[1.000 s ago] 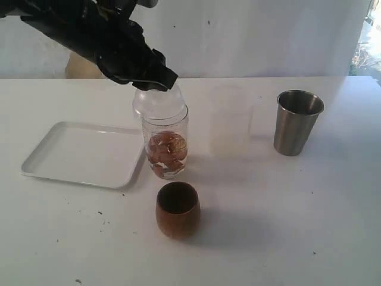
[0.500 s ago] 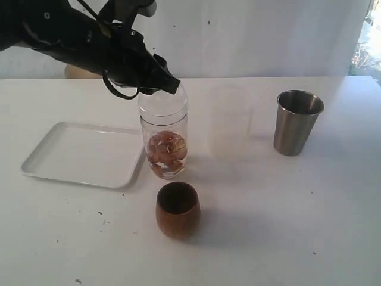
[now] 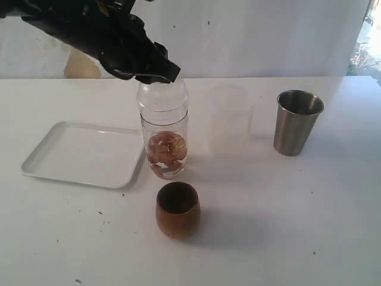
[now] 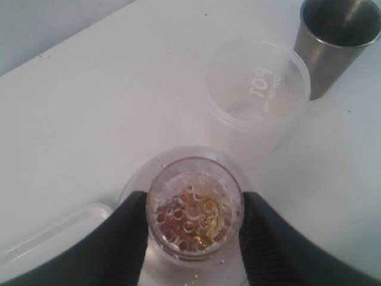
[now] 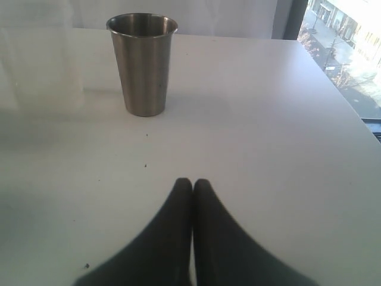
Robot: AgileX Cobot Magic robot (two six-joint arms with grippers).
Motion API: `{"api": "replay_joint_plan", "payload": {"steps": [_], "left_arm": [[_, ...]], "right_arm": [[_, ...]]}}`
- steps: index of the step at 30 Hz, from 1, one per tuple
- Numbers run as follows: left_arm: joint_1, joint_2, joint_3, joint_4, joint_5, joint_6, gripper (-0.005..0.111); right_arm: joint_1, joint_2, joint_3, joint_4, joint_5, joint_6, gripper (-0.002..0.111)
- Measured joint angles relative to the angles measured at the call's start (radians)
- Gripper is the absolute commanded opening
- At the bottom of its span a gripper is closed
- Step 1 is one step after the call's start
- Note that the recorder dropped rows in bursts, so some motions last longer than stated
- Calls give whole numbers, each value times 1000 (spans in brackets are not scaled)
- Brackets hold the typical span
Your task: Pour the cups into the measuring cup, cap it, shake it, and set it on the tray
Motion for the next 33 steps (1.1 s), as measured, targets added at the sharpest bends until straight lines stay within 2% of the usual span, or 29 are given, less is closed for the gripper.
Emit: {"api": "replay_joint_plan", "payload": {"steps": [6, 14, 33], "left_arm": [[0, -4, -32, 0, 85, 0, 0], [-17, -84, 67, -9, -57, 21, 0], [-19, -12, 70, -42, -76, 21, 0]], "right_arm": [[0, 0, 0, 0, 0, 2, 0], [0, 0, 0, 0, 0, 2, 0], [0, 0, 0, 0, 0, 2, 0]]}}
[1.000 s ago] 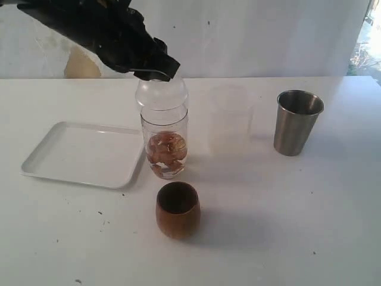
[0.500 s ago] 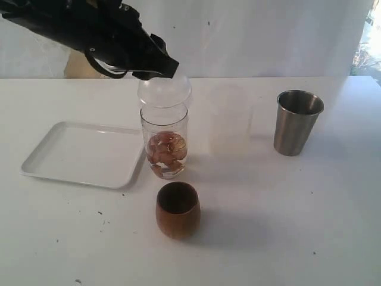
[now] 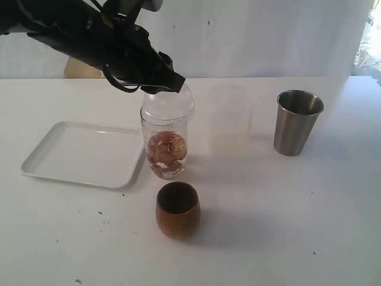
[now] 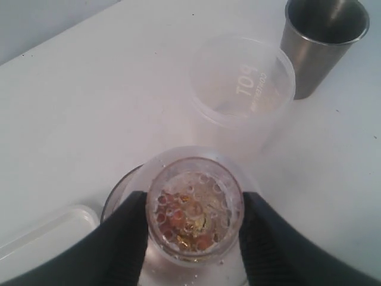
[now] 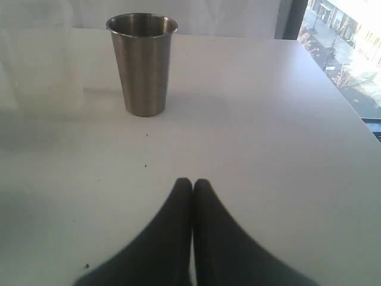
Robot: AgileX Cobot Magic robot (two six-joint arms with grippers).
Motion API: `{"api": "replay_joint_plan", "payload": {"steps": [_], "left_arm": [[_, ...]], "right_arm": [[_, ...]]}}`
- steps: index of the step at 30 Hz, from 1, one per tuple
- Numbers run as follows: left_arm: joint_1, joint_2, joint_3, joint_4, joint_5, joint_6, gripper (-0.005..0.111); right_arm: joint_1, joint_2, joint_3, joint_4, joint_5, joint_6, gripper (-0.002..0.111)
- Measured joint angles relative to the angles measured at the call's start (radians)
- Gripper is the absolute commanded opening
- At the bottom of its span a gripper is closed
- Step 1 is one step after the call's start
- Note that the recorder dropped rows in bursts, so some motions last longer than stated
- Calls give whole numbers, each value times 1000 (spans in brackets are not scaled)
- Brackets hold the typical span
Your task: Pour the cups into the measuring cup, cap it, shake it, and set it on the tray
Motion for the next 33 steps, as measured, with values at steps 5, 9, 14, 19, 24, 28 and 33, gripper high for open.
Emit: {"api": "replay_joint_plan", "payload": {"steps": [5, 9, 14, 19, 24, 28, 33], "left_arm": [[0, 0, 0, 28, 0, 0, 0], [0, 0, 0, 51, -7, 0, 0], [0, 0, 0, 75, -17, 0, 0], [0, 0, 0, 77, -22, -2, 0], [0, 0, 0, 77, -36, -12, 0], [0, 21, 0, 79, -46, -16, 0], [0, 53, 0, 86, -56, -20, 0]], "right_arm": [[0, 0, 0, 0, 0, 0, 0], [0, 0, 0, 0, 0, 0, 0], [0, 0, 0, 0, 0, 0, 0], [0, 0, 0, 0, 0, 0, 0], [0, 0, 0, 0, 0, 0, 0], [0, 0, 0, 0, 0, 0, 0], [0, 0, 0, 0, 0, 0, 0]]}}
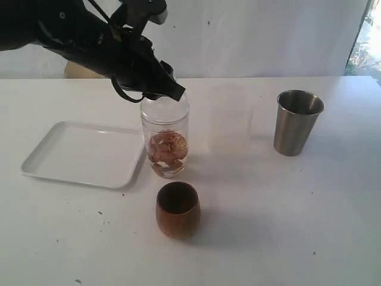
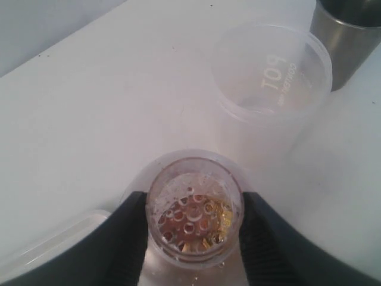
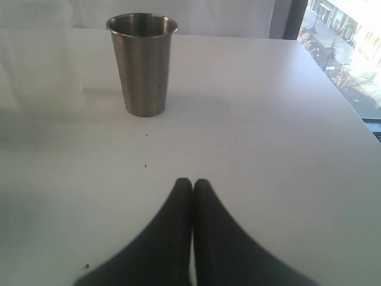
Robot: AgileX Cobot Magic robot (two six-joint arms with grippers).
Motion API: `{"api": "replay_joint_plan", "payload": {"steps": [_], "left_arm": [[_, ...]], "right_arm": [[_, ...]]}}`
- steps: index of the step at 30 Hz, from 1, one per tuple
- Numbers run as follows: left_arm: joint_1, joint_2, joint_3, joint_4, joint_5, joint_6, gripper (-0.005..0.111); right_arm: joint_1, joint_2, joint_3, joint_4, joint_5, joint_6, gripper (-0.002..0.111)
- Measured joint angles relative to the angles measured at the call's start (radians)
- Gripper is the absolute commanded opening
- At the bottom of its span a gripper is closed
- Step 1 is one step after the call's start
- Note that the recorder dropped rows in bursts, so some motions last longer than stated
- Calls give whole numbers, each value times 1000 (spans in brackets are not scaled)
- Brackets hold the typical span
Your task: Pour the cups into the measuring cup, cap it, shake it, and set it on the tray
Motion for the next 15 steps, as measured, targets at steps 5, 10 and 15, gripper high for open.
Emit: {"api": "replay_joint_plan", "payload": {"steps": [5, 10, 15], "left_arm": [[0, 0, 0, 2, 0, 0, 0], [0, 0, 0, 2, 0, 0, 4], [0, 0, 0, 2, 0, -4, 46]], "right_arm": [[0, 0, 0, 0, 0, 0, 0], [0, 0, 0, 0, 0, 0, 0], [0, 0, 0, 0, 0, 0, 0]]}}
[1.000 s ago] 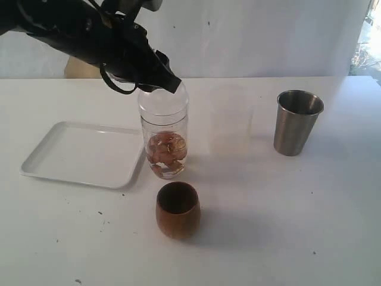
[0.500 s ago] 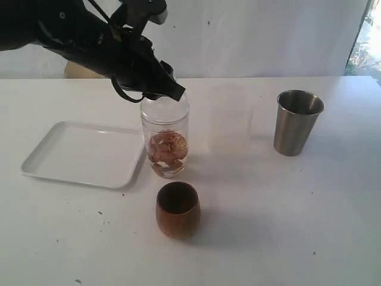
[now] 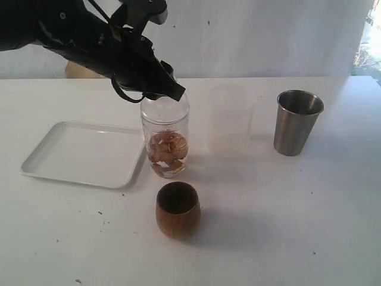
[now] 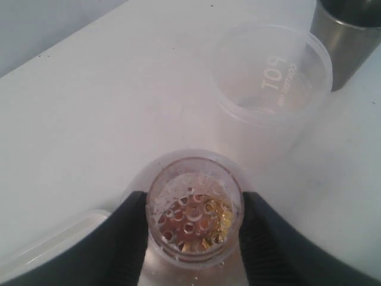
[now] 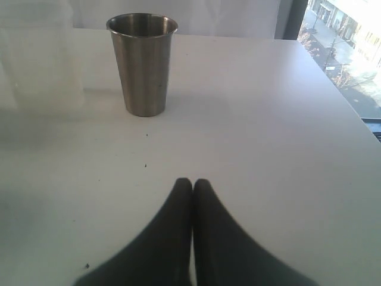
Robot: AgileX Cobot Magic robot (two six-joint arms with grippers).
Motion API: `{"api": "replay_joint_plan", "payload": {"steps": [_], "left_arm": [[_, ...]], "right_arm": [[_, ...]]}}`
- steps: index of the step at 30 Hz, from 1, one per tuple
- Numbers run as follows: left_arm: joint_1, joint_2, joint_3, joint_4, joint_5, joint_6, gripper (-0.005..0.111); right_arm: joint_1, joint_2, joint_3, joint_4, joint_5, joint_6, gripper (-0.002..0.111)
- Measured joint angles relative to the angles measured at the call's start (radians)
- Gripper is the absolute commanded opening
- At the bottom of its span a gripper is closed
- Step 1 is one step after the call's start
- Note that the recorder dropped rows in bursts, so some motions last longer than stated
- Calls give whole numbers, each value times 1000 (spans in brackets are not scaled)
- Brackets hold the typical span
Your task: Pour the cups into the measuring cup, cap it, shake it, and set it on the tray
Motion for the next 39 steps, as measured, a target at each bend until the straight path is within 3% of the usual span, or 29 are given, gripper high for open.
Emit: {"api": "replay_joint_plan", "payload": {"steps": [1, 4, 8, 11, 14, 18, 24, 39], "left_arm": [[0, 0, 0, 0, 0, 0, 59], [0, 0, 0, 2, 0, 0, 76], [0, 2, -4, 2, 0, 0, 76], [0, 2, -27, 7, 2, 0, 68], [0, -3, -52, 7, 4, 0, 48], [0, -37, -63, 7, 6, 0, 2], [0, -49, -47, 7, 29, 9, 1], [0, -51, 91, 7, -129, 29, 1]], "right_arm": [[0, 0, 0, 0, 0, 0, 0], [0, 0, 0, 0, 0, 0, 0], [0, 0, 0, 0, 0, 0, 0], [0, 0, 0, 0, 0, 0, 0], [0, 0, 0, 0, 0, 0, 0], [0, 0, 0, 0, 0, 0, 0], [0, 0, 0, 0, 0, 0, 0], [0, 0, 0, 0, 0, 6, 0]]}}
